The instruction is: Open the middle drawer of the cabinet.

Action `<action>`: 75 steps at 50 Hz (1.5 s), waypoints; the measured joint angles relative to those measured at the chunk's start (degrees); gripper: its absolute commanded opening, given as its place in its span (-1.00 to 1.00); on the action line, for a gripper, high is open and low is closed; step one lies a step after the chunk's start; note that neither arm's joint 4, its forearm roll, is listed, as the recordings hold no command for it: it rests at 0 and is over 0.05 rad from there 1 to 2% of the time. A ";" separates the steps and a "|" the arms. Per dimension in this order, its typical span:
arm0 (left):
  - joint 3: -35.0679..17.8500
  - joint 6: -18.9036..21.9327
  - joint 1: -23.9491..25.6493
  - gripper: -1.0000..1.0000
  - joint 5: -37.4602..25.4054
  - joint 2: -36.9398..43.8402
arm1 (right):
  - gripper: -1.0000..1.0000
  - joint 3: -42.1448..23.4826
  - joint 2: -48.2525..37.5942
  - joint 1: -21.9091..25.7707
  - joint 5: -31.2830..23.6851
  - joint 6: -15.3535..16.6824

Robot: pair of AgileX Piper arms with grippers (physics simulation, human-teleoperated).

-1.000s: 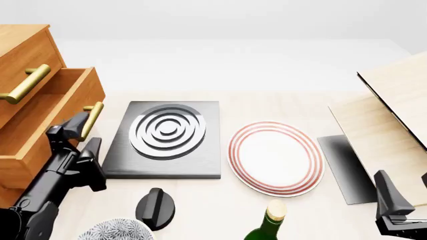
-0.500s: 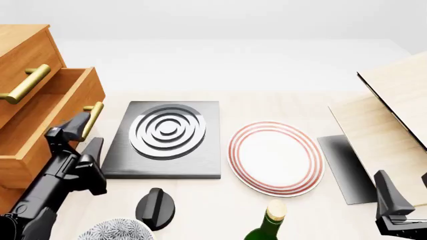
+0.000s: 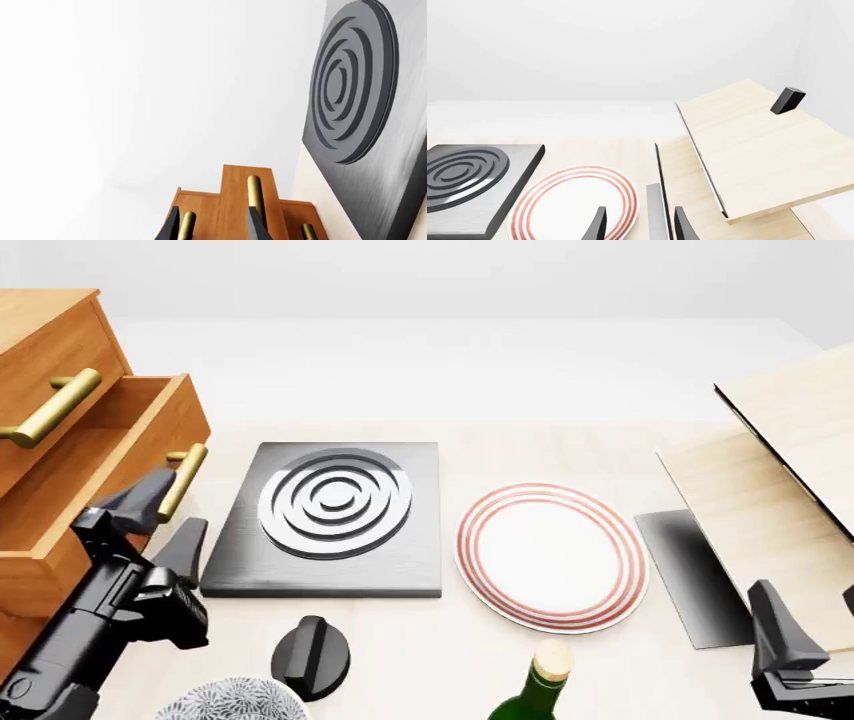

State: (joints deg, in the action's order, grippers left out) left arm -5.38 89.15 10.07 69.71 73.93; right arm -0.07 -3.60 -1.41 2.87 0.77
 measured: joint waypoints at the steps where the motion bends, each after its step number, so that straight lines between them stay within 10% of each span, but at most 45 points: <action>1: 0.15 -0.07 0.10 1.00 0.00 -0.34 | 1.00 0.00 0.00 0.00 0.00 0.00; 27: 4.18 -4.25 3.04 1.00 -4.28 -14.54 | 1.00 0.00 0.07 0.01 -0.07 0.00; 54: -3.21 -15.11 5.39 1.00 -41.62 -50.76 | 1.00 0.00 -0.20 0.00 0.20 0.00; 75: -16.46 -29.90 5.40 1.00 -65.32 -63.78 | 1.00 0.00 -0.03 0.00 0.04 -0.01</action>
State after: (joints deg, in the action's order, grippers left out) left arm -21.84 59.25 15.47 4.39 10.15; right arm -0.07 -3.63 -1.41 2.91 0.77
